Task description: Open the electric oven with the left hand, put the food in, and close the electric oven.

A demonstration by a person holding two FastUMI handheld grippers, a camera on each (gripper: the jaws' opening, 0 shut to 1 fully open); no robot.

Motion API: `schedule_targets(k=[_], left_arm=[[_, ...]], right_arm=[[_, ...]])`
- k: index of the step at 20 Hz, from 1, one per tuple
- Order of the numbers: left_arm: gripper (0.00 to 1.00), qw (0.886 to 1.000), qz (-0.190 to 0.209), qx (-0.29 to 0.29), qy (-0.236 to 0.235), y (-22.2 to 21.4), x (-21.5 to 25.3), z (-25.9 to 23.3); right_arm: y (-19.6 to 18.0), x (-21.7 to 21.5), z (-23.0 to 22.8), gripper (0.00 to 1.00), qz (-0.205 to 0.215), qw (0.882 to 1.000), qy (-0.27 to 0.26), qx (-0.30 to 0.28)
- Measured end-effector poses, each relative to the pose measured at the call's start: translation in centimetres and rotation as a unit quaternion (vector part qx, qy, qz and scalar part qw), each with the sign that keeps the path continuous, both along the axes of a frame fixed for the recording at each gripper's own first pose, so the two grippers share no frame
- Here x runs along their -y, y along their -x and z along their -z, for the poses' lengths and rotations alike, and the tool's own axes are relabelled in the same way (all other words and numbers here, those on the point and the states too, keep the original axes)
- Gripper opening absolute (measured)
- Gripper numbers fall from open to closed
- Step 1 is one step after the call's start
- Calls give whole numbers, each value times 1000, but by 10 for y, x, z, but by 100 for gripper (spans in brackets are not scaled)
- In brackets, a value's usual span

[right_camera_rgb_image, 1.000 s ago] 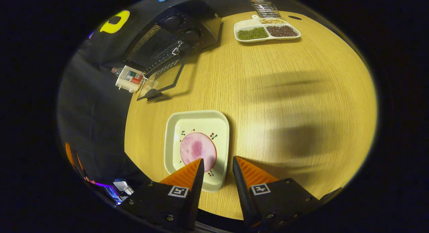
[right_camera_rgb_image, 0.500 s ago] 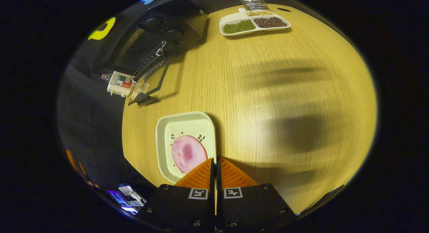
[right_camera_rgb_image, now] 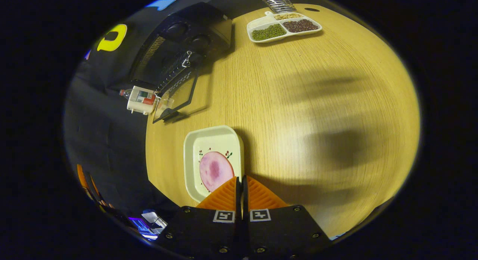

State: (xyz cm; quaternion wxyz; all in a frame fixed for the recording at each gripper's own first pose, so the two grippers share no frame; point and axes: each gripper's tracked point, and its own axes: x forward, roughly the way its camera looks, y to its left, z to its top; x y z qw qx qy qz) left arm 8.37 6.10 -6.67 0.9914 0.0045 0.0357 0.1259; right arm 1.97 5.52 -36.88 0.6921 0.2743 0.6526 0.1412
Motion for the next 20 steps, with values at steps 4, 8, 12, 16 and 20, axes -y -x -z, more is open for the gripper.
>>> schedule_targets(k=[4, 8, 12, 16, 20], left_arm=[[100, 1000, 7, 3, 10, -7, -1, 1], [100, 1000, 12, 10, 7, -14, -4, -2], [100, 1000, 17, 10, 7, -20, -11, 0], [100, 1000, 13, 16, 12, -25, -29, 0], [100, 1000, 4, 12, 12, -27, -54, 5]], right_arm=[[-3, -18, -20, 0, 9, 1000, -29, 5], [-18, -37, -41, 1, 35, 998, -44, 17], [-42, -61, -58, 0, 70, 996, -47, 37], [-62, -84, -67, 0, 110, 992, -53, 39], [-85, -107, -71, 0, 168, 983, -64, 39]])
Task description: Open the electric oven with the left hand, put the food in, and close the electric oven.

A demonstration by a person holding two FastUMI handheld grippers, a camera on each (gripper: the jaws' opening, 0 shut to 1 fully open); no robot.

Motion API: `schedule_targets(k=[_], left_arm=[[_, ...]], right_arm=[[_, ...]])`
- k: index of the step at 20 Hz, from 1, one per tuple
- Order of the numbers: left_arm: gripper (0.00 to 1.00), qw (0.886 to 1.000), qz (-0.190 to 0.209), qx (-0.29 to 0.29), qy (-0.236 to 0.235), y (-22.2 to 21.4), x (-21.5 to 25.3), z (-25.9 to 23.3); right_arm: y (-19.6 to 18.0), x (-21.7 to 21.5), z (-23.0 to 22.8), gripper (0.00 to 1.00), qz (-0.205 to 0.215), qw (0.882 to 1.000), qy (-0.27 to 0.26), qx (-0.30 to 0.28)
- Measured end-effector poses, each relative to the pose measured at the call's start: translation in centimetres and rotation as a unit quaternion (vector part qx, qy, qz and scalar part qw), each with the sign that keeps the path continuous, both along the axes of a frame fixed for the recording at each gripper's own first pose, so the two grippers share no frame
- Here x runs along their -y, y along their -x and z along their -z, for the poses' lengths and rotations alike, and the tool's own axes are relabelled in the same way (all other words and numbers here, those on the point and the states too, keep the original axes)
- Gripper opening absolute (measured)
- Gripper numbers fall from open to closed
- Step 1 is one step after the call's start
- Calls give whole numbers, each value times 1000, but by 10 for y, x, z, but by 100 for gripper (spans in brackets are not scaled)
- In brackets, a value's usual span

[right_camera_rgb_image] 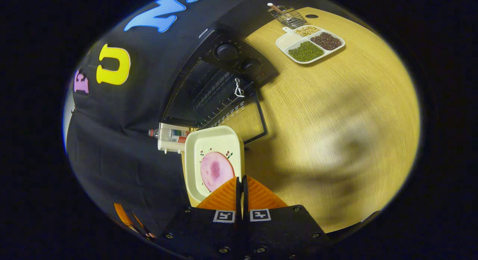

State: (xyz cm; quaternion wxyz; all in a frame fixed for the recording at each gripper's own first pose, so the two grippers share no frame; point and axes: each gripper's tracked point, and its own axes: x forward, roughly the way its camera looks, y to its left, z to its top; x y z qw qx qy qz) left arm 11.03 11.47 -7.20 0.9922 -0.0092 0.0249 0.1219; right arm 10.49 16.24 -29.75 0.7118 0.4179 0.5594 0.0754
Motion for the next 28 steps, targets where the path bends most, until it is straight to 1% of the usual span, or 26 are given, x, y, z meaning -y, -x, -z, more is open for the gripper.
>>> schedule_targets(k=[4, 8, 9, 10, 11, 12, 14, 15, 16, 17, 18, 21, 22, 23, 24, 25, 28], left_arm=[[100, 1000, -9, -1, 0, -4, -28, 4], [100, 1000, -11, -5, 3, -15, -49, 10], [95, 1000, -10, -6, 3, -18, -54, 11], [100, 1000, -9, -7, 3, -21, -58, 12], [100, 1000, -7, -6, 2, -24, -62, 12], [95, 1000, -6, -7, 2, -28, -65, 14], [95, 1000, -4, -8, 2, -36, -74, 18], [100, 1000, -2, -10, 3, -40, -78, 19], [95, 1000, 0, -12, 2, -43, -82, 22], [95, 1000, 0, -15, 1, -45, -87, 24], [100, 1000, 1, -16, -1, -47, -91, 24], [100, 1000, 6, -17, -10, -54, -100, 23], [95, 1000, 6, -19, -12, -56, -103, 26], [100, 1000, 7, -22, -13, -58, -105, 28], [95, 1000, 5, -25, -14, -59, -108, 28], [100, 1000, 4, -26, -14, -60, -112, 28], [100, 999, -3, -31, -22, -60, -122, 28]], right_arm=[[-20, -26, 3, 0, 49, 999, -7, -11], [-44, -51, 1, 1, 106, 994, -27, -22], [-50, -55, 1, 0, 122, 992, -32, -27], [-57, -59, 2, 0, 140, 989, -35, -31], [-66, -62, 3, 1, 157, 986, -37, -33], [-73, -63, 5, 1, 174, 984, -36, -34], [-88, -68, 8, 1, 203, 978, -39, -38], [-95, -71, 9, 1, 216, 975, -41, -41], [-101, -73, 10, 1, 229, 972, -44, -42], [-107, -75, 12, 1, 241, 969, -45, -42], [-113, -76, 14, 0, 254, 965, -46, -42], [-127, -81, 19, 0, 290, 955, -53, -46], [-133, -83, 22, 0, 300, 951, -54, -48], [-137, -86, 24, 1, 312, 947, -55, -50], [-143, -86, 26, 1, 327, 942, -59, -52], [-149, -87, 27, 0, 341, 937, -63, -52], [-166, -84, 32, 1, 377, 923, -60, -44]])
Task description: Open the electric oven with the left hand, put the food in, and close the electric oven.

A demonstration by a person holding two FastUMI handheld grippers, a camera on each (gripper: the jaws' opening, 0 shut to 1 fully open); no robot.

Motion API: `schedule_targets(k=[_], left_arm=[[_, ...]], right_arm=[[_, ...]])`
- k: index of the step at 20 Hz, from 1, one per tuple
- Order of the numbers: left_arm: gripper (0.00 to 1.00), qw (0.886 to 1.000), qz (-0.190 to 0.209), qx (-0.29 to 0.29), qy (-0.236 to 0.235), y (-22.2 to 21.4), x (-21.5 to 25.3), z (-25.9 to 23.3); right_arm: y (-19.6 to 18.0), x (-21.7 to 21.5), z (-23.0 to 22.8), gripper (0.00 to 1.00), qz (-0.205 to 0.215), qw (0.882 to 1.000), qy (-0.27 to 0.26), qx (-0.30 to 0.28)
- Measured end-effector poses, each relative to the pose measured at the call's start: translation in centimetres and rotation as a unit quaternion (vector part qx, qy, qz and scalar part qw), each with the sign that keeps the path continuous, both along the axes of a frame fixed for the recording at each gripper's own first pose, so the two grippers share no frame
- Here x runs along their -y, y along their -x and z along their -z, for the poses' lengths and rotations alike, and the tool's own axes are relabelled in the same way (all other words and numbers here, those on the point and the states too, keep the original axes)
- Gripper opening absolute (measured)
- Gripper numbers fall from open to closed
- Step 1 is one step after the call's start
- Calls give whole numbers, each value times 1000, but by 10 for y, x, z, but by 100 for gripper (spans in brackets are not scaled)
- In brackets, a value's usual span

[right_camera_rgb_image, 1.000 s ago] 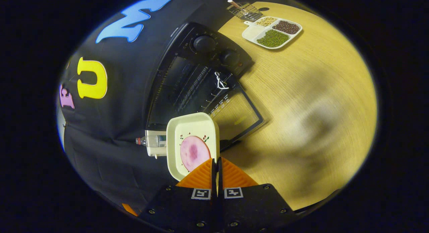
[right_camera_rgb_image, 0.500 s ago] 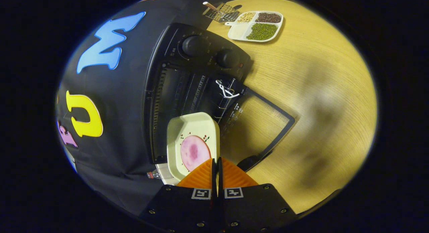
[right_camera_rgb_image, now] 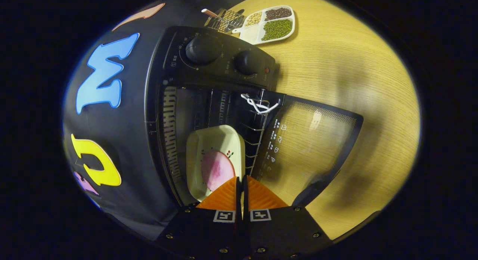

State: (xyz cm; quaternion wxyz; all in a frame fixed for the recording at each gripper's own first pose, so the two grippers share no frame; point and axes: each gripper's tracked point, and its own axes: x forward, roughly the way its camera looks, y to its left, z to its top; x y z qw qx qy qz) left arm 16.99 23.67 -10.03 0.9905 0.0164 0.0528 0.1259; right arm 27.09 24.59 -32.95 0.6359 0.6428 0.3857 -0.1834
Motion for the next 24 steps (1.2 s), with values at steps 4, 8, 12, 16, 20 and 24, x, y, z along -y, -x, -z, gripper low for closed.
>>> schedule_targets(k=[4, 8, 12, 16, 20, 24], left_arm=[[100, 1000, -11, -7, -9, 0, -13, 3], [100, 1000, -21, -12, -7, 2, -18, 4], [100, 1000, -21, -13, -10, 4, -14, 6], [90, 1000, -13, -10, -1, 4, 3, 7], [92, 1000, 9, -7, 2, 0, 32, 6], [100, 999, 40, -9, 21, -5, 73, 12]], right_arm=[[-18, 8, 7, 1, 39, 999, 11, -3], [-32, 8, 7, 1, 56, 998, 0, 8], [-44, 5, 4, 10, 52, 998, -11, 34], [-39, -1, -17, 48, 19, 997, -47, 65], [-18, 14, -34, 97, -27, 996, -7, 89], [13, 40, -48, 97, -68, 992, 37, 97]])
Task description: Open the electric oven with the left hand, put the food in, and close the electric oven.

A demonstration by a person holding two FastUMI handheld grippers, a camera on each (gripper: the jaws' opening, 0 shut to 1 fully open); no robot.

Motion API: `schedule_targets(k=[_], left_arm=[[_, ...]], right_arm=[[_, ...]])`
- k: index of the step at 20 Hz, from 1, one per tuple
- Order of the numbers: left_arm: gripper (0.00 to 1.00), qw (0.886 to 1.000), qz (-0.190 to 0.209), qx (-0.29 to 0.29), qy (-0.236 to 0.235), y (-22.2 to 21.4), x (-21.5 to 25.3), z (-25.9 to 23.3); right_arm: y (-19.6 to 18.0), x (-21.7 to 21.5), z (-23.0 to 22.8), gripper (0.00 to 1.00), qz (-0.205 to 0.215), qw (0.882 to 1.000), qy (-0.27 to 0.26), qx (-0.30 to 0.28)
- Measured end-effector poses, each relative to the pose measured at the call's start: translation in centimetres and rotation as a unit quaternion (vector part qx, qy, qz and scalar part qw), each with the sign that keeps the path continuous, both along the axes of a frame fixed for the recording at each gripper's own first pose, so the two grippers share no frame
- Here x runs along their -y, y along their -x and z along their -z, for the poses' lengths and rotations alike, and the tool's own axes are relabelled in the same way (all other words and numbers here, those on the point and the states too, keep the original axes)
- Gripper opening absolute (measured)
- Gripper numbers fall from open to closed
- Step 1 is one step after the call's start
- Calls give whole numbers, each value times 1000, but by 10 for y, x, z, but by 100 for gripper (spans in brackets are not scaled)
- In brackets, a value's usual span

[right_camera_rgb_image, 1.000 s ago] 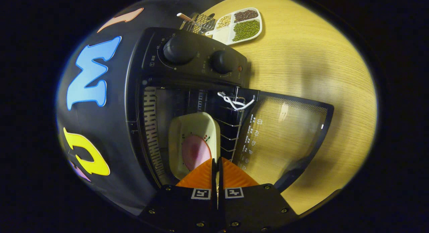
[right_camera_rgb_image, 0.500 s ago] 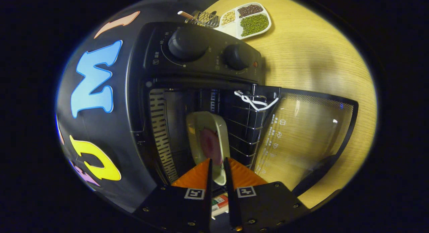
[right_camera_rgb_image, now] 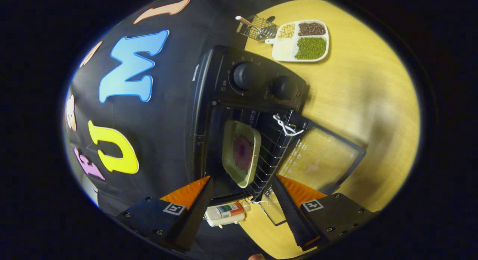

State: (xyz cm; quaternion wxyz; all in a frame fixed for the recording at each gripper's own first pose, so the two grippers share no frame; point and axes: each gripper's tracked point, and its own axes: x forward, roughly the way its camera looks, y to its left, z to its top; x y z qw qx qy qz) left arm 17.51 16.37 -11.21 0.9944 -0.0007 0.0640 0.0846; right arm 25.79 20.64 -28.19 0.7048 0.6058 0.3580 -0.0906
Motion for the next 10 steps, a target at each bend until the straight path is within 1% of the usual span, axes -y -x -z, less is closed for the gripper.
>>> schedule_targets(k=[3, 5, 7, 9, 10], left_arm=[[100, 1000, 29, -9, 10, -2, 35, 10], [97, 999, 48, -18, 15, -2, 59, 20], [95, 997, 66, -29, 21, -3, 81, 29], [92, 995, 86, -40, 28, -3, 103, 40], [96, 994, 96, -46, 29, -2, 114, 46]], right_arm=[[17, 25, -11, 97, -24, 999, 34, 20], [27, 44, -17, 97, -41, 996, 69, 38], [39, 63, -23, 97, -58, 991, 108, 56], [49, 79, -29, 98, -75, 984, 143, 75], [55, 87, -31, 97, -83, 980, 162, 82]])
